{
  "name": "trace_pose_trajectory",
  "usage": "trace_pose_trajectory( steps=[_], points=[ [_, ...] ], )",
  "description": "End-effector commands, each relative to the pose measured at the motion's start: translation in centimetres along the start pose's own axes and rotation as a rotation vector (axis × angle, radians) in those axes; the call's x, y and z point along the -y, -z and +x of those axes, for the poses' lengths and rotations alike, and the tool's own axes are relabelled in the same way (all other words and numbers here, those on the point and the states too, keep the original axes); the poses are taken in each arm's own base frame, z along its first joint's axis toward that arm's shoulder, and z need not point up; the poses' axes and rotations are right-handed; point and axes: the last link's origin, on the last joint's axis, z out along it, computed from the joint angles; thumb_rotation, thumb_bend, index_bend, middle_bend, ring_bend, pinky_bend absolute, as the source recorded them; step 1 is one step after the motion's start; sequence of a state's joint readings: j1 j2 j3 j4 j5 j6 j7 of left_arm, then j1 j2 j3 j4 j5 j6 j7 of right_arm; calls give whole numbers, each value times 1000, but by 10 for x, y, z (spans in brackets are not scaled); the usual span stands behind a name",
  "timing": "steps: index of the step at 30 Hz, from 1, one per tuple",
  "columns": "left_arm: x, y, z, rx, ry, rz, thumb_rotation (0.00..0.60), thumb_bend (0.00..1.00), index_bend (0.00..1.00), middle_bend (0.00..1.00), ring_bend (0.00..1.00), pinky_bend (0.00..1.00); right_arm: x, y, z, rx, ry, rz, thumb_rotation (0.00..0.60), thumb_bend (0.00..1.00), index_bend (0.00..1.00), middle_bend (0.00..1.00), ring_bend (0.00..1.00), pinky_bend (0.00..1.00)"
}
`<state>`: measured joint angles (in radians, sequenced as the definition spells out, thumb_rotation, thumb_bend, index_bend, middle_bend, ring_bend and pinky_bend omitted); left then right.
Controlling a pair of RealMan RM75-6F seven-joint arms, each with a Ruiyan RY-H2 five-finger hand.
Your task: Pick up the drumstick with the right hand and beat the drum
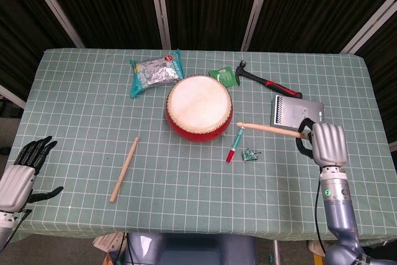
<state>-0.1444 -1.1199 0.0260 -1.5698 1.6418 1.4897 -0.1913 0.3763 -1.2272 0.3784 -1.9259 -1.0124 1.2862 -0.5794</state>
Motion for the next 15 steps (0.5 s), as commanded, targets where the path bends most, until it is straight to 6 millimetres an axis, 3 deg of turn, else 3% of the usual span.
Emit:
trace_pose_trajectory(
  steps=[1,9,15],
  points=[
    [0,0,0,7,6,2,600,0,0,0,0,46,17,-18,2,0,24,21,600,563,1000,998,1000,981],
    [2,-1,1,17,14,2,600,0,0,0,0,46,47,-59,4,2,56,16,600,563,1000,998,1000,981],
    [4,-3,2,15,17,0,600,0,0,0,0,46,59,-83,2,12,74,-12,600,564,999,998,1000,981]
  ],
)
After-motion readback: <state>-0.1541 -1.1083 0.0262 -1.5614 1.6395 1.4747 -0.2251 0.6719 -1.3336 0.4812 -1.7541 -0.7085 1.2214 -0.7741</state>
